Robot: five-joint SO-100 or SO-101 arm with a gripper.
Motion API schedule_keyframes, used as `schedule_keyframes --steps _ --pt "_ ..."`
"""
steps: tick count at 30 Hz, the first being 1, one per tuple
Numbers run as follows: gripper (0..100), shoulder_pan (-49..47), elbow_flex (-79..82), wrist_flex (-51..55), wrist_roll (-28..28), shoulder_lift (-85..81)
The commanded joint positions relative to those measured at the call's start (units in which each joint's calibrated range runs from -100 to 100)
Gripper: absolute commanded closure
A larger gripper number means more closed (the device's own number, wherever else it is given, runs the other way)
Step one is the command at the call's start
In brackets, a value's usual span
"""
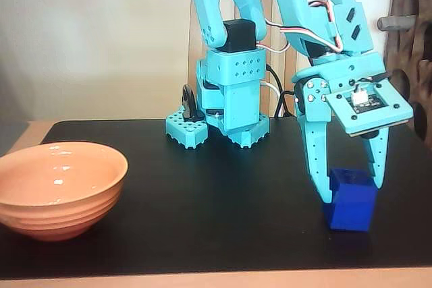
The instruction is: Place the blue cube in the orange bowl.
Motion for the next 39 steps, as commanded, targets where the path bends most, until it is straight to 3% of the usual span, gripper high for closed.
schedule_keyframes --steps 1,39 --pt "83 0.2 0.0 -1.1 -0.3 -4.2" --pt "83 0.3 -0.1 -1.3 -0.3 -11.4"
